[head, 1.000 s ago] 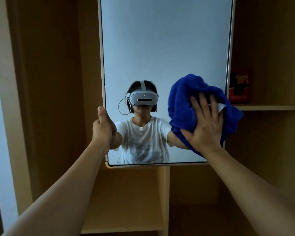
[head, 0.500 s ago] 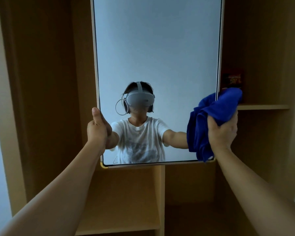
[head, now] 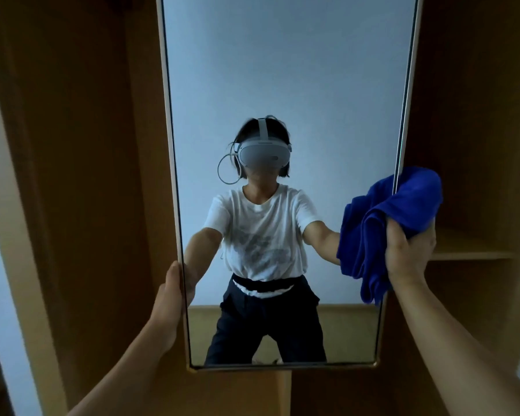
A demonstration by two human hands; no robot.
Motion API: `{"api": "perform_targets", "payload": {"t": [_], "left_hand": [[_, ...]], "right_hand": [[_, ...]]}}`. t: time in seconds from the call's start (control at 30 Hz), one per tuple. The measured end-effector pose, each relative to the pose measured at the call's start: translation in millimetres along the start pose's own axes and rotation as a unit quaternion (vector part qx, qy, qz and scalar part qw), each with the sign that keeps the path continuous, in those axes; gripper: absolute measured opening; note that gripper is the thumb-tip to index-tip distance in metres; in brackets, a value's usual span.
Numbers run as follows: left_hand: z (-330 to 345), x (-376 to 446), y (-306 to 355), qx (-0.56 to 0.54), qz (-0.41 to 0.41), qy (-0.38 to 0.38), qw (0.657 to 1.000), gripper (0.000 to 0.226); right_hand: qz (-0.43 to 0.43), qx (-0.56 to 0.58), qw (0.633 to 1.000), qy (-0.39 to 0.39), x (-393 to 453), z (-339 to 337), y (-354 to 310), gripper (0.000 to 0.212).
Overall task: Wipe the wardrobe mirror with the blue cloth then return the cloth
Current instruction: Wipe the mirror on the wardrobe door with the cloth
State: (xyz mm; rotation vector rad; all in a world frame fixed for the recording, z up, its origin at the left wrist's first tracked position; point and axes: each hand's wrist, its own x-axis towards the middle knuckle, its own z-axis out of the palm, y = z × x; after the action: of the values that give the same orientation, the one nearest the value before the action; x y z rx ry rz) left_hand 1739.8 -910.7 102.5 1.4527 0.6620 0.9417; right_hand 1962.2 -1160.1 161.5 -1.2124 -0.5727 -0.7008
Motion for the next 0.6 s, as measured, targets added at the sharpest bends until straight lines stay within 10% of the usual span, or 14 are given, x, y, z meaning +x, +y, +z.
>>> {"api": "perform_targets", "payload": {"t": [0.33, 0.47, 0.6], "left_hand": [[8, 56, 249, -0.048, 0.023, 0.006, 0.999, 0.074], [17, 63, 304, -0.045, 0.027, 0.026, 0.998, 0.068], [26, 60, 329, -0.03, 0.005, 0.046, 0.998, 0.061]], "right_hand": [[0.172, 0.059, 0.981, -0.064, 110, 26, -100, 0.007], [0.341, 0.097, 0.925, -0.14, 165, 23, -141, 0.074], [0.395, 0.242, 0.871, -0.163, 213, 36, -177, 0.023]]}}
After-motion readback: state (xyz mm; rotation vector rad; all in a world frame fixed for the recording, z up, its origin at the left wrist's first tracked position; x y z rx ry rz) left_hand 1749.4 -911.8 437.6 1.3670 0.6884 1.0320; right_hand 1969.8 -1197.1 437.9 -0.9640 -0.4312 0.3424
